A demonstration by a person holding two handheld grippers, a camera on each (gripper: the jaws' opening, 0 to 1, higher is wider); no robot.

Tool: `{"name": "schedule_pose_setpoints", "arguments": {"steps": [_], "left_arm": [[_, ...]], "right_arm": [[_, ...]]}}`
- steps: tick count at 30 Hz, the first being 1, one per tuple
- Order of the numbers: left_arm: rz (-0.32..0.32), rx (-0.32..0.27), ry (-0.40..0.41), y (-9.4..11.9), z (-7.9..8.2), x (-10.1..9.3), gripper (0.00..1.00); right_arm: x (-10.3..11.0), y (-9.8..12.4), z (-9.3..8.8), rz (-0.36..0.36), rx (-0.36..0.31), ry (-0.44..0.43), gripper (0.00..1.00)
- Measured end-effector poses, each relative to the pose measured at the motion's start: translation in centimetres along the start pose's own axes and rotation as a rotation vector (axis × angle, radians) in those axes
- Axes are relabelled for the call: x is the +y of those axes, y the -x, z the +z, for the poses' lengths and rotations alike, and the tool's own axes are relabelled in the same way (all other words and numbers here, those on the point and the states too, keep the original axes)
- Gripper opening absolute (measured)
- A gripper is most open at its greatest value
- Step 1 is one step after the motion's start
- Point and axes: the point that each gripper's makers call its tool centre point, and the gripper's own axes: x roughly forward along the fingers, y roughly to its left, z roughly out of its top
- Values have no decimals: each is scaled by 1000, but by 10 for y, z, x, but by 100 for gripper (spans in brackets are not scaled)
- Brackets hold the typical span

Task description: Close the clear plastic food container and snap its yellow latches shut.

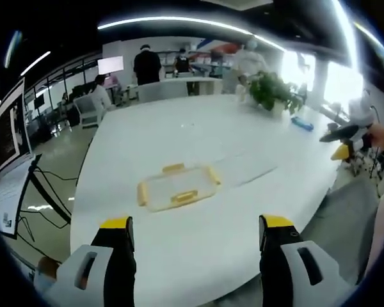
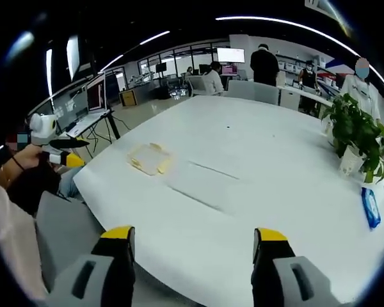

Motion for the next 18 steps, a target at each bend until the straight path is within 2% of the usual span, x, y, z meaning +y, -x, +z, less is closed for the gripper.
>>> {"name": "schedule_pose_setpoints", "arguments": {"steps": [9, 13, 18], "left_arm": [[-6, 9, -1, -9, 3, 5, 77], [-14, 14, -9, -13, 5, 7, 77], [-35, 4, 28, -21, 5, 11, 77]], "right_arm": [[3, -17, 11, 31, 12, 28, 75], [9, -26, 8, 63, 41, 57, 75], [12, -37, 10, 85, 49, 82, 74]]}}
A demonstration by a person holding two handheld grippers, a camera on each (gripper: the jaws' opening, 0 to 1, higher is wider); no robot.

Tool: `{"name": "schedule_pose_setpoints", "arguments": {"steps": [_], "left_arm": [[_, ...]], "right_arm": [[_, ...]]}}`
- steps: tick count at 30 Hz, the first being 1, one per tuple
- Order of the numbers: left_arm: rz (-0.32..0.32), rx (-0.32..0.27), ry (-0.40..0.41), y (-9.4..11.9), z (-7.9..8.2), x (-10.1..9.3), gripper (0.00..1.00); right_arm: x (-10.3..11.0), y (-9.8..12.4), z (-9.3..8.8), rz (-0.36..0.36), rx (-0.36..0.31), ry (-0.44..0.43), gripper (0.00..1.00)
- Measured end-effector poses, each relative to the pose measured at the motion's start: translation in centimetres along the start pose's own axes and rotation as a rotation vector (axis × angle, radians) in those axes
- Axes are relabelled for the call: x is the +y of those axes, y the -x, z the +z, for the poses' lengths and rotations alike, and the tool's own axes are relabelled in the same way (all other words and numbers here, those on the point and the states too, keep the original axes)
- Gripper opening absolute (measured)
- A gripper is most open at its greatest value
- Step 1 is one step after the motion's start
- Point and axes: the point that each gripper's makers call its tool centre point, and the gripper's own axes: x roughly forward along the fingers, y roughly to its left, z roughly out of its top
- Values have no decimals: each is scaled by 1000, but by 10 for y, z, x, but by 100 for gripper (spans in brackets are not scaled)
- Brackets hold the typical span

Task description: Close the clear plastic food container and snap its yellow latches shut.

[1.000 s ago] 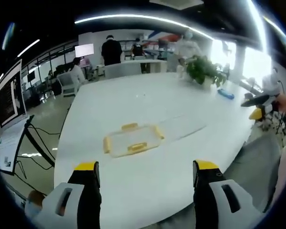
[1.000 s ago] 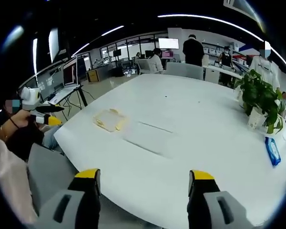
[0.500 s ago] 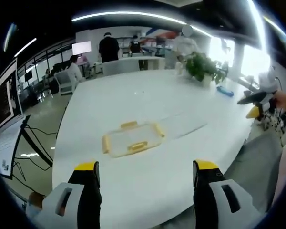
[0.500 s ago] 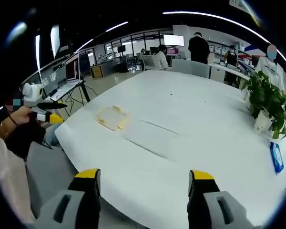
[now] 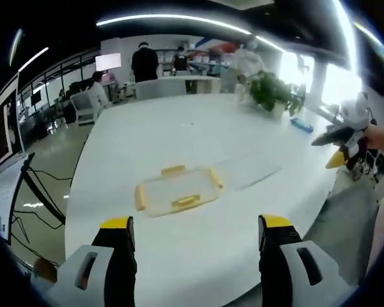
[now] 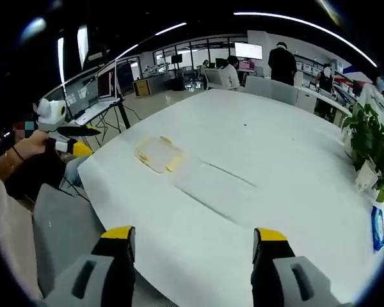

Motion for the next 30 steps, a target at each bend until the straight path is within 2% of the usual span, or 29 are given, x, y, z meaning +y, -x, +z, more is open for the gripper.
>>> {"name": "schedule_pose_setpoints", "arguments": {"steps": [5, 12, 18, 30], "left_arm": [[-13, 22, -12, -6, -3, 4, 77], [-33, 32, -6, -15, -6, 11, 77], [-44, 43, -9, -21, -5, 17, 77], [-58, 87, -71, -30, -3, 29, 77]], "right_arm": [[4, -13, 8, 31, 26, 87, 74], [16, -30, 32, 99, -9, 100, 74], [23, -45, 44, 146, 8, 161, 74], [18, -67, 66, 174, 8, 216, 74]]}}
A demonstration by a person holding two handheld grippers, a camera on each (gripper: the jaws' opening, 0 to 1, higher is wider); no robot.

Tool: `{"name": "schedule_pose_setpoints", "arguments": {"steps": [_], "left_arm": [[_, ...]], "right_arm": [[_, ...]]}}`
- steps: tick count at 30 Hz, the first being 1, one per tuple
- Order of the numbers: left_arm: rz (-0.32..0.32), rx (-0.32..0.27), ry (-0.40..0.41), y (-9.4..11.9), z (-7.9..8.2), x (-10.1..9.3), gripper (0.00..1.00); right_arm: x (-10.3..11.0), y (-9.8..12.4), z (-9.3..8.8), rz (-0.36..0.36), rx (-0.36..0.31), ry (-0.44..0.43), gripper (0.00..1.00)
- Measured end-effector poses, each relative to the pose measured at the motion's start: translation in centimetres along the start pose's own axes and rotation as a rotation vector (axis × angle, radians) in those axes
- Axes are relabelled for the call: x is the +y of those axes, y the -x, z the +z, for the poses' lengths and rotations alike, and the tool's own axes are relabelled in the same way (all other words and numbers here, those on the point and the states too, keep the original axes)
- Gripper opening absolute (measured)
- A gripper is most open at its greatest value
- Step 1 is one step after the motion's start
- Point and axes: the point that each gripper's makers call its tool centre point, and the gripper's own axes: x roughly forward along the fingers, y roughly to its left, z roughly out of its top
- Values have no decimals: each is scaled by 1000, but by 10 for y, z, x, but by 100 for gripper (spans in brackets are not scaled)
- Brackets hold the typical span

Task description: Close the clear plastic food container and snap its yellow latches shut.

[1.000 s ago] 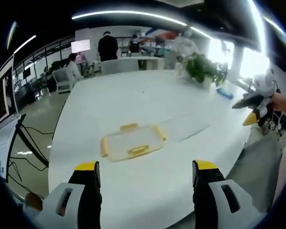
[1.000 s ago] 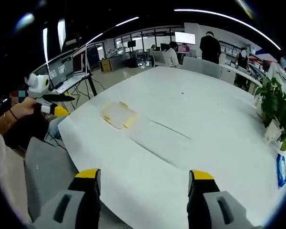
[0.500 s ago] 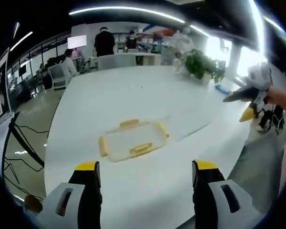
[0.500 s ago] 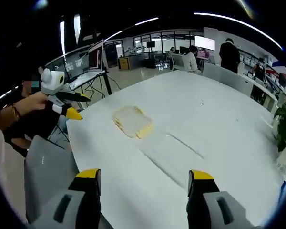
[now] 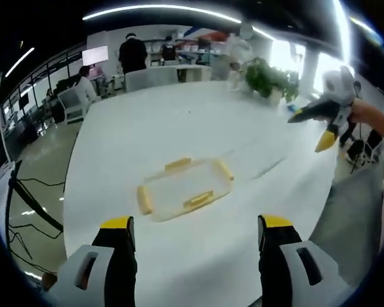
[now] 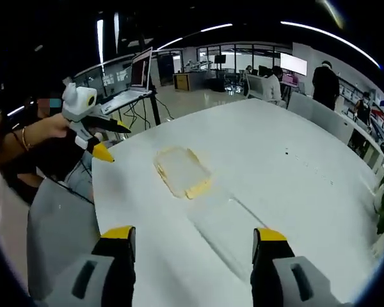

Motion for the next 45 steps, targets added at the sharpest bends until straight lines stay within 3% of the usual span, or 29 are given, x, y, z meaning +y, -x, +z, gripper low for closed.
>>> {"name": "schedule_pose_setpoints", "arguments": {"steps": [11, 21, 31, 38, 41, 45], "left_arm": [[-34, 15, -63, -18, 15, 11, 76], [-66, 23, -124, -33, 26, 12, 75], [-83, 77, -180, -50, 19, 29, 74], [-80, 109, -225, -60, 14, 45, 74], [-90, 178, -285, -61, 3, 50, 74], [-110, 213, -325, -67, -6, 50, 74]], "right_arm": [[0, -22, 15, 34, 7, 33, 74], [4, -47, 46, 75, -10, 88, 73], [10, -83, 45, 151, 39, 113, 72], [8, -100, 40, 191, 59, 81, 71], [6, -105, 38, 194, 76, 91, 71], [5, -115, 34, 213, 86, 91, 71]]}}
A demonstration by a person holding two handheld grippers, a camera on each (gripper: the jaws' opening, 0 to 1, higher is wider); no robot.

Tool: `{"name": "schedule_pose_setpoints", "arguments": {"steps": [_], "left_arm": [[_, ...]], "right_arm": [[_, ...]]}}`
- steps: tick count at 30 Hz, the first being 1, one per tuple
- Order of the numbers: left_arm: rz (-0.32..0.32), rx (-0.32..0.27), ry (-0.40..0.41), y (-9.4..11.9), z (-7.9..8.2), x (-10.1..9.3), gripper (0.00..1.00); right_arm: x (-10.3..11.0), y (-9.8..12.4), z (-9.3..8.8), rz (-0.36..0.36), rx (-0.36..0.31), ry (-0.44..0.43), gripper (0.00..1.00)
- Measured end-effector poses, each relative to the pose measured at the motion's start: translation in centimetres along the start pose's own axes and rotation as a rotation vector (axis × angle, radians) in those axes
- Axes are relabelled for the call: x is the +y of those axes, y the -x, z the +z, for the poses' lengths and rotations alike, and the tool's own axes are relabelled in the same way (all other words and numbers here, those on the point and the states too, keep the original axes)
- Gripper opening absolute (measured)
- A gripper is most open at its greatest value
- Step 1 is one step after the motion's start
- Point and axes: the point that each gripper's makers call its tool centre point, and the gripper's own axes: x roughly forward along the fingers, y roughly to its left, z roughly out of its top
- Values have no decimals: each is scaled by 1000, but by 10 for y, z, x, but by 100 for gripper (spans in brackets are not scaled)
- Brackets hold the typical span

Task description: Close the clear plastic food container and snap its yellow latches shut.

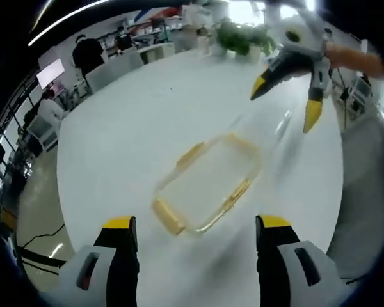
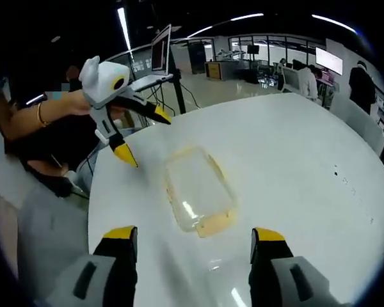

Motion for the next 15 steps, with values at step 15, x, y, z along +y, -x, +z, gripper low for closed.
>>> {"name": "schedule_pose_setpoints", "arguments": {"steps": [15], "left_arm": [[-82, -9, -22, -36, 9, 5, 72]], "right_arm": [[2, -27, -1, 35, 51, 23, 71]]}}
